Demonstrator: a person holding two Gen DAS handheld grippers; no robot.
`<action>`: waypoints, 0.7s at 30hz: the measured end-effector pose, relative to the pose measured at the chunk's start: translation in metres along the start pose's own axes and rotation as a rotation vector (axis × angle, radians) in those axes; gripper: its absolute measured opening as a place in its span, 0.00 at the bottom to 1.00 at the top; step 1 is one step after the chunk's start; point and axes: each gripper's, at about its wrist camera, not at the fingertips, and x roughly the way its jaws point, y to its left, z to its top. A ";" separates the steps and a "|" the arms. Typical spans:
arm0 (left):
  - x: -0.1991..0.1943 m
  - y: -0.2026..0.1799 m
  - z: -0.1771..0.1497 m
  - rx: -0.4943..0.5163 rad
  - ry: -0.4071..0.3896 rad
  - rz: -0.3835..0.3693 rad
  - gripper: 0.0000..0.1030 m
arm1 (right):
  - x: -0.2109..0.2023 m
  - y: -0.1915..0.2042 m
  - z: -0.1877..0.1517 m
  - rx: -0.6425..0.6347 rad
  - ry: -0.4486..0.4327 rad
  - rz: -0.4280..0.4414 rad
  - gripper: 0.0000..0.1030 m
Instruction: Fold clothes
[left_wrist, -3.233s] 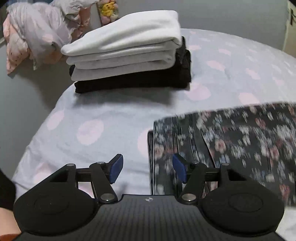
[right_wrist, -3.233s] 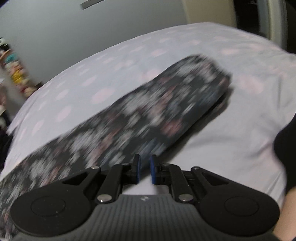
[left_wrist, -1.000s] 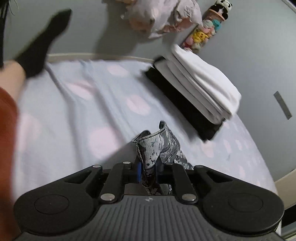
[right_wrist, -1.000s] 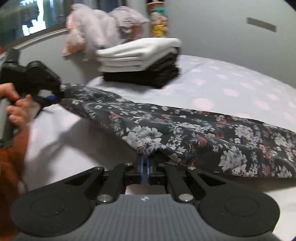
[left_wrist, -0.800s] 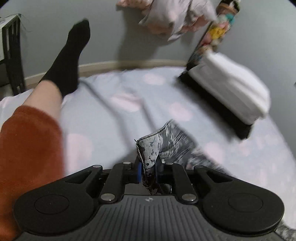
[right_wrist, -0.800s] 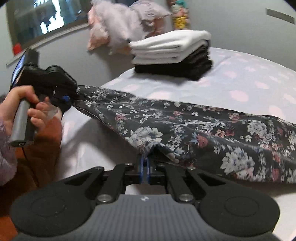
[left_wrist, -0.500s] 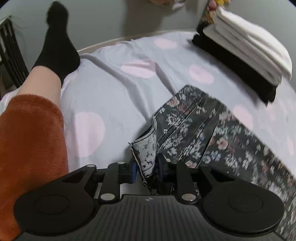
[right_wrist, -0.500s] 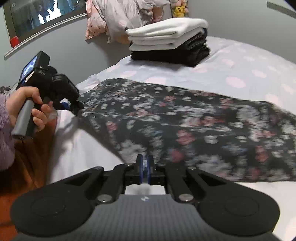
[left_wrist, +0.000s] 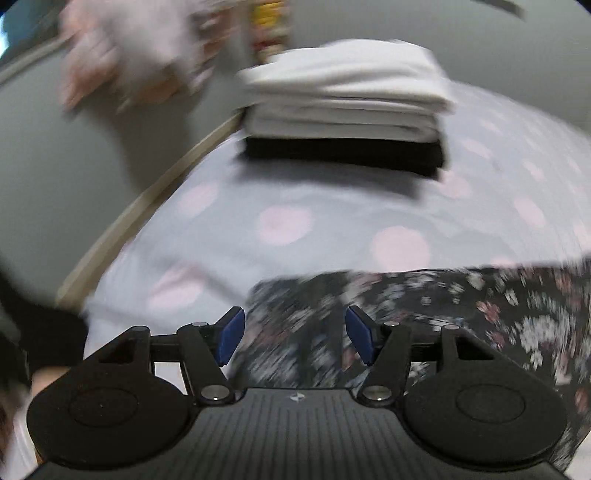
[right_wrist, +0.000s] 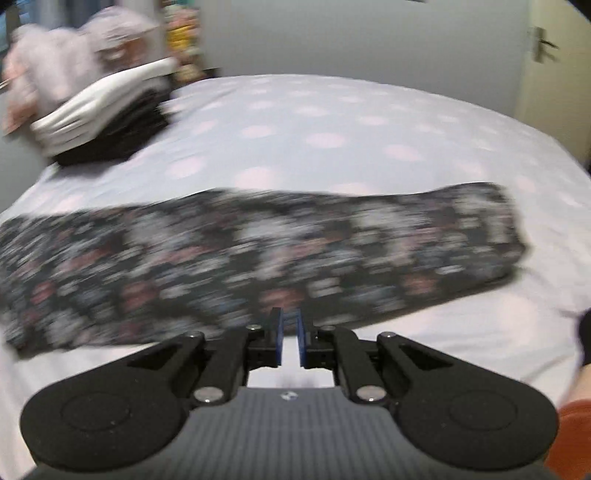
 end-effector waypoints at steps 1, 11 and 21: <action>0.006 -0.013 0.005 0.064 -0.003 -0.012 0.69 | 0.003 -0.015 0.006 0.013 0.000 -0.030 0.16; 0.045 -0.128 0.022 0.508 -0.044 -0.224 0.69 | 0.057 -0.153 0.069 0.138 -0.045 -0.308 0.37; 0.079 -0.201 0.012 0.773 -0.033 -0.291 0.60 | 0.119 -0.182 0.089 0.114 -0.023 -0.311 0.44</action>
